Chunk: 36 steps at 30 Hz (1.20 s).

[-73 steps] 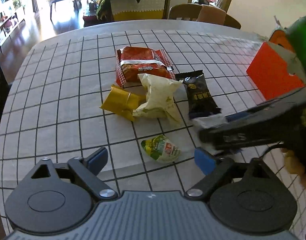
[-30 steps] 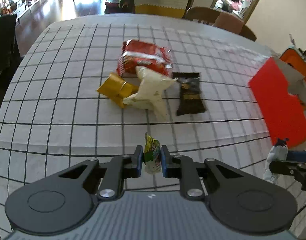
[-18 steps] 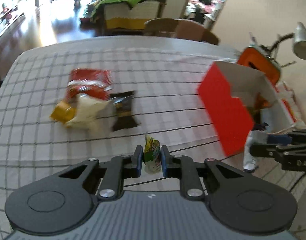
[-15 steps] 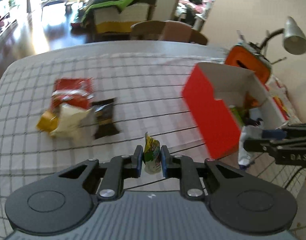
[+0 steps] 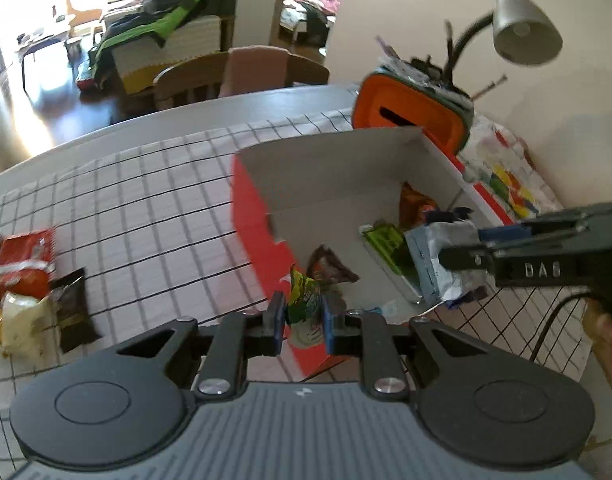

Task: Organize snacks
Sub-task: 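Carry both held snacks into the red box and open both grippers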

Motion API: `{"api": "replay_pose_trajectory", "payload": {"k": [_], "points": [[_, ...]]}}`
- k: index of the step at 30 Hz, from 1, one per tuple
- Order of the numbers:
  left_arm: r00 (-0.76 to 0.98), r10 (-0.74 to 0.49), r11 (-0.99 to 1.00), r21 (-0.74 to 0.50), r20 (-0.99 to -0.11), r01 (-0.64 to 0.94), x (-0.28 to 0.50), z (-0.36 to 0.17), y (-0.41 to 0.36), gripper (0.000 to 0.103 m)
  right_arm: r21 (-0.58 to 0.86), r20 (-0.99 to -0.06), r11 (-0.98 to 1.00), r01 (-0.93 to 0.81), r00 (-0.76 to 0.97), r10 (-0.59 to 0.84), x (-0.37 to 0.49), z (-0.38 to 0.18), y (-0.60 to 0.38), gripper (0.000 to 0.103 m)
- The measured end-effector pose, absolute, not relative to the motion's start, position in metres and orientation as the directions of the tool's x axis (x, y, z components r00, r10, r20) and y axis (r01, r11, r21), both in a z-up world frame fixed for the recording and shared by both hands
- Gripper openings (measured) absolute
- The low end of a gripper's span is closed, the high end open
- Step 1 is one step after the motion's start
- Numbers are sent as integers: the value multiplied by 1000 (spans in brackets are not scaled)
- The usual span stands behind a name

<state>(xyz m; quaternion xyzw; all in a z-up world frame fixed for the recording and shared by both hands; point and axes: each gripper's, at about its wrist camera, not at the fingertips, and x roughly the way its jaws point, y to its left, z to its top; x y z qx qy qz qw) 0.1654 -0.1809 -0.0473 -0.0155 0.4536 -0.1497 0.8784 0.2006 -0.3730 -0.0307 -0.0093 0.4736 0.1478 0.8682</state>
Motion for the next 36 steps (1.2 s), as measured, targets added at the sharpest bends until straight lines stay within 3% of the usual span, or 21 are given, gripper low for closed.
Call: {"api": "replay_pose_trajectory", "payload": {"k": [17, 31, 36], "points": [[427, -216, 942, -73, -878, 327, 221, -89, -265, 18, 81, -870, 957, -279, 449, 205, 262, -81, -401, 36], [360, -172, 944, -48, -917, 327, 232, -113, -277, 19, 103, -873, 935, -339, 420, 248, 257, -85, -409, 38], [370, -197, 944, -74, -908, 321, 230, -108, -272, 24, 126, -865, 930, -345, 421, 273, 249, -81, -415, 41]]}}
